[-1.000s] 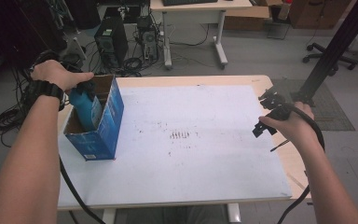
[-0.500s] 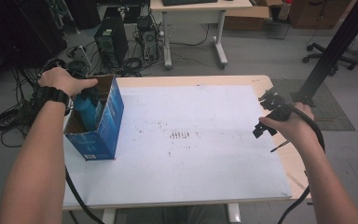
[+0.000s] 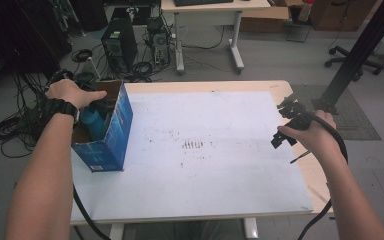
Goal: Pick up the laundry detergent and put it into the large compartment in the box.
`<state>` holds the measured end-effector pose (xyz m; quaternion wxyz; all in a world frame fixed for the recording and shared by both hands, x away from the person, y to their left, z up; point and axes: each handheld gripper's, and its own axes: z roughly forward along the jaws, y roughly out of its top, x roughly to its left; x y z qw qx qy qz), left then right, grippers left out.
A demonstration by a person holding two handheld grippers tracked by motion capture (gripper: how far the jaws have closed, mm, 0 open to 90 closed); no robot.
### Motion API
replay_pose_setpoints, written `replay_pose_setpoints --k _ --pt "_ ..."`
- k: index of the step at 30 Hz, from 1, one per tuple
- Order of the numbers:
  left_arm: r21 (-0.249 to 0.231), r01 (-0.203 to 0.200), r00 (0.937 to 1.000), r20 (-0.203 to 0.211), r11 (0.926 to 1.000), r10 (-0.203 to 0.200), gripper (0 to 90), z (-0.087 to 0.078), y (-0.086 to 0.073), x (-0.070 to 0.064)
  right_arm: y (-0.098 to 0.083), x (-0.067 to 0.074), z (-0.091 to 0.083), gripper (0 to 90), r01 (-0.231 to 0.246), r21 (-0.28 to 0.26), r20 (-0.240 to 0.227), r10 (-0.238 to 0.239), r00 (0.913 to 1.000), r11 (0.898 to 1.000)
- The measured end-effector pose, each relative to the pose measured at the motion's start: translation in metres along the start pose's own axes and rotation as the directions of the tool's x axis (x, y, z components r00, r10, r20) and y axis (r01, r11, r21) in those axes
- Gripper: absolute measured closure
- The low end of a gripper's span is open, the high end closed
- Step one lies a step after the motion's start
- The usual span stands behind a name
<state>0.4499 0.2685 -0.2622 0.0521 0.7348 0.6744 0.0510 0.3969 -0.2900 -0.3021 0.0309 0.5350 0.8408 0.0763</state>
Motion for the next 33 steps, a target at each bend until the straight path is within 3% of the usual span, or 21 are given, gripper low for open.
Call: replay_pose_setpoints --k 20,33 --pt "0.032 -0.008 1.0 0.006 0.9995 0.008 37.5 0.023 -0.003 0.001 0.002 0.002 0.001 16.9 0.0 0.007 0.004 0.0 1.0 1.0" --pt "0.03 -0.001 0.9999 0.012 0.9995 0.001 37.3 0.025 -0.004 0.003 0.002 0.003 0.001 16.9 0.001 0.006 0.004 -0.001 1.0 1.0"
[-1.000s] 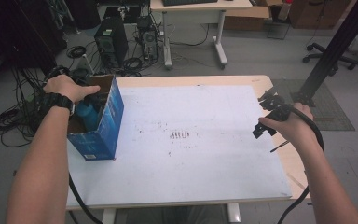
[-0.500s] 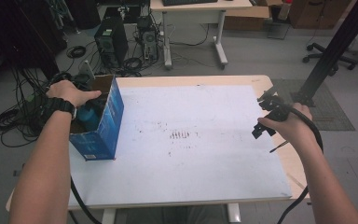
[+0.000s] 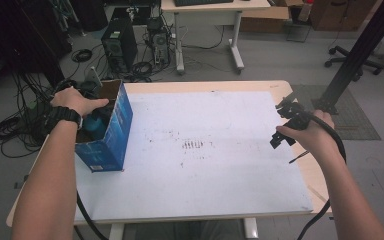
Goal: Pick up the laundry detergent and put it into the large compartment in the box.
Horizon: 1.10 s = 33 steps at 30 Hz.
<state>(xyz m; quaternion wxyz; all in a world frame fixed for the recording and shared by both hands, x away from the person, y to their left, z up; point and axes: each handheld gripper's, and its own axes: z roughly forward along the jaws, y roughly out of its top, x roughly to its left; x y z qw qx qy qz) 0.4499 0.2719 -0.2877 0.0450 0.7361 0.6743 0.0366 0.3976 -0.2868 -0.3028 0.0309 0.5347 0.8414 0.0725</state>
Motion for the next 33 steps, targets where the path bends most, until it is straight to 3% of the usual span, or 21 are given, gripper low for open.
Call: replay_pose_setpoints --k 25,33 --pt "-0.001 -0.022 0.9997 -0.008 0.9998 0.021 34.8 0.001 -0.0003 -0.0041 -0.0018 -0.0008 -0.0004 16.8 -0.003 0.001 0.001 0.003 1.0 1.0" --pt "-0.013 -0.014 0.9999 0.006 0.9998 0.014 28.2 -0.0006 -0.0013 -0.0065 -0.0025 -0.0012 0.0007 16.8 -0.001 0.002 0.002 0.001 1.0 1.0"
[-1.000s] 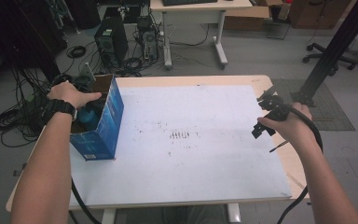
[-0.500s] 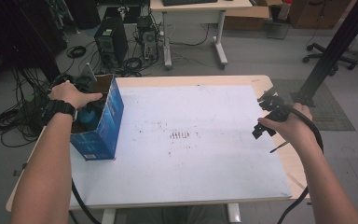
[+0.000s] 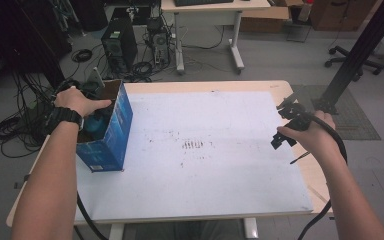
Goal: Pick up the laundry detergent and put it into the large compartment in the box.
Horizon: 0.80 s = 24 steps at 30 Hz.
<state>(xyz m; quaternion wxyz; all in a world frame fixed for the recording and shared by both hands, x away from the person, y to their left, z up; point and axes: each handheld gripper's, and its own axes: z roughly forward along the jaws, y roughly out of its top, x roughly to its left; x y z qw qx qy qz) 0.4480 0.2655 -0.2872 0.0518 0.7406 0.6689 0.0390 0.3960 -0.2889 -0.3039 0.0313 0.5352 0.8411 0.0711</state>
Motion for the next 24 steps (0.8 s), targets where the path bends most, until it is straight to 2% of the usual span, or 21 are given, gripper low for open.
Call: replay_pose_setpoints --k 11,20,24 --pt "-0.002 0.002 0.9999 -0.014 1.0 -0.002 25.6 -0.006 -0.003 -0.001 -0.001 0.001 -0.001 16.8 0.004 0.002 0.003 -0.004 1.0 1.0" --pt "-0.008 0.005 0.9985 -0.055 1.0 -0.006 22.6 -0.024 -0.002 -0.004 -0.001 0.002 -0.003 16.8 0.003 -0.005 0.003 -0.003 1.0 1.0" --pt "-0.01 -0.004 0.9983 -0.057 0.9999 0.003 21.8 -0.029 -0.002 -0.006 -0.002 0.002 -0.002 16.8 0.002 -0.005 0.001 -0.002 1.0 1.0"
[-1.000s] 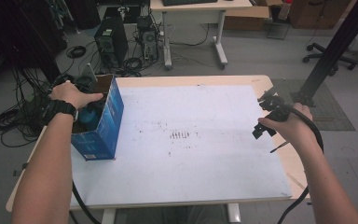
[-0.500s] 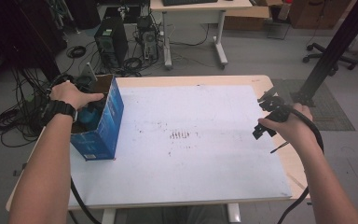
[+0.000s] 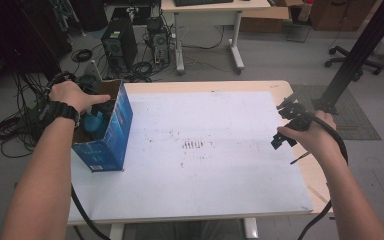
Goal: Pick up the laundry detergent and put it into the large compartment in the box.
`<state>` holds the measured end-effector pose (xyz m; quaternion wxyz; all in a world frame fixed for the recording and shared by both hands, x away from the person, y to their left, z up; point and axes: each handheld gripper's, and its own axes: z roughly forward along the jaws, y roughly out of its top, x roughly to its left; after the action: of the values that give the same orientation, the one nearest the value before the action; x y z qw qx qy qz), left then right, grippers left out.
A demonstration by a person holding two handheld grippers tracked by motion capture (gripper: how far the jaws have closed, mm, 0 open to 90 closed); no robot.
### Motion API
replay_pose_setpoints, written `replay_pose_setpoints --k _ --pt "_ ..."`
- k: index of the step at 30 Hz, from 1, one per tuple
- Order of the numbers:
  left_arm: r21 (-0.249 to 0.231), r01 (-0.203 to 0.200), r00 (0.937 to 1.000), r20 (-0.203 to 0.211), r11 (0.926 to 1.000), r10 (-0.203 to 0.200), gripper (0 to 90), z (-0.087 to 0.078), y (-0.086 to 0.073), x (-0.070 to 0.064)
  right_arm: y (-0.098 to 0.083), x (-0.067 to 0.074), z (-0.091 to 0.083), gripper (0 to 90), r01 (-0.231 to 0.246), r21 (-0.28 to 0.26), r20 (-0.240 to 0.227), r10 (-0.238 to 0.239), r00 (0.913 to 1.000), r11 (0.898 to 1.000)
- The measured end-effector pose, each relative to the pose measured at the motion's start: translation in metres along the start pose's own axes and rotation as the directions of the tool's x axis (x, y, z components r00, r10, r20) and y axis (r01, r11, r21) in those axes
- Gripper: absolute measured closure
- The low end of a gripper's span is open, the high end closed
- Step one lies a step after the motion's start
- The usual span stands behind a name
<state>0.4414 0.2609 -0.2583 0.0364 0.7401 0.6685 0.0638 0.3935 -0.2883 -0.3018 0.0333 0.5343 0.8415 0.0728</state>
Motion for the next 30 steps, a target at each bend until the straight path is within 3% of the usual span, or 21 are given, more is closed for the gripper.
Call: replay_pose_setpoints --k 18,30 --pt "-0.055 -0.035 0.9992 -0.018 0.9979 0.034 21.0 -0.044 0.003 -0.006 0.0 0.001 -0.003 16.7 0.001 -0.004 -0.001 -0.001 1.0 1.0" --pt "-0.077 -0.068 0.9975 -0.023 0.9947 0.066 21.0 -0.061 0.005 -0.015 -0.002 0.002 -0.007 16.7 -0.002 -0.01 0.001 0.002 1.0 1.0"
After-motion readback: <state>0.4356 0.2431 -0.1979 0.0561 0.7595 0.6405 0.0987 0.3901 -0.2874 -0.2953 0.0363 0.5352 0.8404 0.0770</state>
